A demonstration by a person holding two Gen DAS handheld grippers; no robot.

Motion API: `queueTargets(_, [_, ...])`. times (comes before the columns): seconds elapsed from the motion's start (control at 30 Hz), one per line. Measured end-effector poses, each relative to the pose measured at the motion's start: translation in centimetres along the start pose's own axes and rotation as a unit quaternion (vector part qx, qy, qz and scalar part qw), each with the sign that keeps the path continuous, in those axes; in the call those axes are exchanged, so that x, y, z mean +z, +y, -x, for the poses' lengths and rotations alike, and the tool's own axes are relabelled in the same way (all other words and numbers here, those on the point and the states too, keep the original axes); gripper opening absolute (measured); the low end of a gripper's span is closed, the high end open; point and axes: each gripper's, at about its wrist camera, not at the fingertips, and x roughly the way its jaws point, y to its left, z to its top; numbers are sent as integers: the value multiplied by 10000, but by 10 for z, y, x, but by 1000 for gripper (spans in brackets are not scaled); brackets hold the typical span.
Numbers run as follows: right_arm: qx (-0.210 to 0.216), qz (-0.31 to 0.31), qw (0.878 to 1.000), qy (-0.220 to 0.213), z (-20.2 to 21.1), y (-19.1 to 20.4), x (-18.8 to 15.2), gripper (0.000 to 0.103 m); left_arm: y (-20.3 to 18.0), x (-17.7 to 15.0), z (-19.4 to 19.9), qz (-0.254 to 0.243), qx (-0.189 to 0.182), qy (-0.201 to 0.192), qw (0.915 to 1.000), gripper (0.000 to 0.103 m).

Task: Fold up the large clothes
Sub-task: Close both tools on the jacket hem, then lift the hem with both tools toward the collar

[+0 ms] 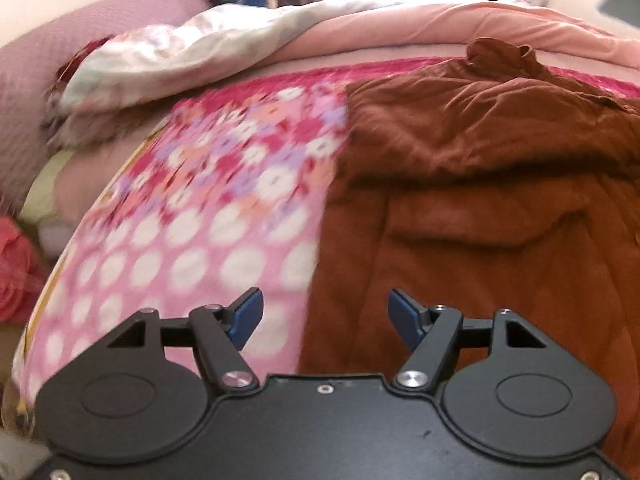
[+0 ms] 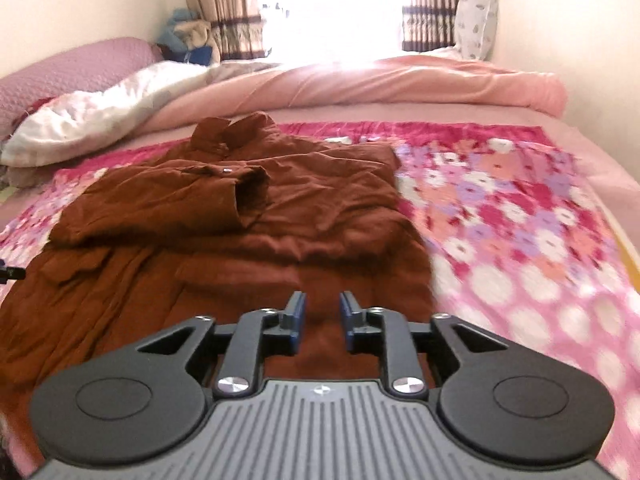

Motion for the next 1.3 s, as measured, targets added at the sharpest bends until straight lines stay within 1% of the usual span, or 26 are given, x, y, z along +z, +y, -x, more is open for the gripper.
queueTargets(0.03, [-25,-30,10000,51,8,-5,-10,38,7,-10,6,106,-62,30,9999,71])
queueTargets(0.1, [-199,-62,9997,112,19,-11,-29,42,16,-27,14,248,-267,113,9993,71])
queueTargets(0.13, [-266,-88,9995,156,24,-15,-40,47,18,-35,19,253,-337,125,9990,71])
queueTargets(0.17, [-304,-109,9993,199,27,-18,-48,53,19,-43,23,251,-342,143,9990,71])
queueTargets(0.23, [-483,-149,9984,249,31,-23,-65,57,21,-58,23,280,-248,253,9990,71])
queueTargets(0.27, [-533,-181,9981,263,33,-25,-73,57,23,-65,23,335,-259,301,9987,71])
queueTargets(0.33, [-497,-307,9980,243,38,-28,-86,57,25,-75,26,490,-401,295,9976,71])
queueTargets(0.4, [-407,-415,9981,195,44,-29,-95,57,23,-81,30,490,-491,320,9971,71])
queueTargets(0.47, [-324,-502,9980,179,50,-28,-101,57,22,-85,34,457,-489,317,9973,71])
queueTargets(0.53, [-186,-545,9982,168,53,-27,-107,57,23,-88,35,446,-555,395,9967,71])
queueTargets(0.63, [-106,-544,9983,197,51,-24,-114,56,30,-89,31,657,-883,565,9923,71])
queueTargets(0.67, [-137,-540,9982,199,48,-23,-115,47,33,-91,30,756,-981,608,9904,71])
queueTargets(0.77, [-190,-475,9986,151,46,-19,-118,36,38,-91,28,892,-1178,587,9873,70])
queueTargets(0.83, [-189,-462,9987,133,48,-18,-118,32,40,-90,28,919,-1260,572,9861,64])
queueTargets(0.87, [-207,-440,9987,127,49,-18,-117,28,41,-89,27,924,-1292,544,9858,60])
queueTargets(0.9, [-215,-417,9988,126,50,-18,-116,27,42,-89,27,978,-1350,525,9846,31])
queueTargets(0.93, [-209,-409,9989,113,51,-18,-116,25,42,-89,27,999,-1421,547,9833,21])
queueTargets(1.0, [-192,-412,9989,92,51,-17,-115,21,41,-87,30,957,-1477,524,9830,13])
queueTargets(1.07, [-177,-419,9989,65,50,-16,-115,17,38,-84,32,883,-1452,500,9842,11])
queueTargets(1.13, [-166,-420,9990,23,51,-14,-113,14,36,-82,34,838,-1430,459,9851,10])
queueTargets(1.23, [-140,-436,9989,-56,54,-15,-105,13,39,-73,33,879,-1514,393,9838,9])
queueTargets(1.3, [-93,-405,9991,-91,54,-17,-93,13,43,-61,29,1045,-1561,347,9816,9])
